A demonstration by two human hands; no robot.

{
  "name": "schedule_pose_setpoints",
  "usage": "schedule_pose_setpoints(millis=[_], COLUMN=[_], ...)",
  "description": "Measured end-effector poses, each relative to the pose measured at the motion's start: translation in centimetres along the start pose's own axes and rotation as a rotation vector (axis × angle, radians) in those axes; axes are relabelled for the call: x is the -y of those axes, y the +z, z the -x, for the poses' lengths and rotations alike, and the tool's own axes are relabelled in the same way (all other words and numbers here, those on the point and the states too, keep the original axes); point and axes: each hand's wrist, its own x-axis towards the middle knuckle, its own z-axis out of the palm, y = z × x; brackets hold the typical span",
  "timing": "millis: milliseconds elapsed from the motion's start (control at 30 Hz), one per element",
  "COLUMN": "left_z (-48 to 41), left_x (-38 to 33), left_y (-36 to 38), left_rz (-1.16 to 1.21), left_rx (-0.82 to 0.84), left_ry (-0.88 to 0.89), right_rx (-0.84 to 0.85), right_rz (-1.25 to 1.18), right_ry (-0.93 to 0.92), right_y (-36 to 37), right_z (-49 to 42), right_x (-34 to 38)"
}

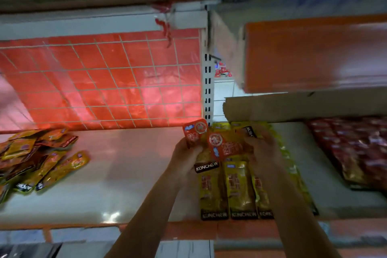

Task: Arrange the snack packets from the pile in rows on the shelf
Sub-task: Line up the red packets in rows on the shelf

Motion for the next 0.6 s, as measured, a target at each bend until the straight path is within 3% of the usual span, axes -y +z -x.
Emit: schedule_pose_setpoints(millis=[133, 333, 467, 600], left_z=[1.1, 1.6, 1.8, 1.7], left_x=[0.7, 1.5, 1.8, 2.7], left_y=[6.3, 14.2, 18.5, 22.2], left_rz=[0.045, 0.174, 0.183, 0.174], left_rx=[0.046, -0.071, -0.083, -0.116], left_ry=[-0.014, -0.073, -0.042, -0.126], right_rx=[-0.044, -0.090, -0.052, -0.063], right_rz=[-0.041, 0.163, 0.261, 0.141], right_ry=[-0.041, -0.100, -0.036, -0.023], right_y=[-4.6, -11.6, -15.8, -19.8], right_z=[-0.2, 0.0, -0.2, -0.8], right_x=[1.9, 4.9, 6.8, 8.8])
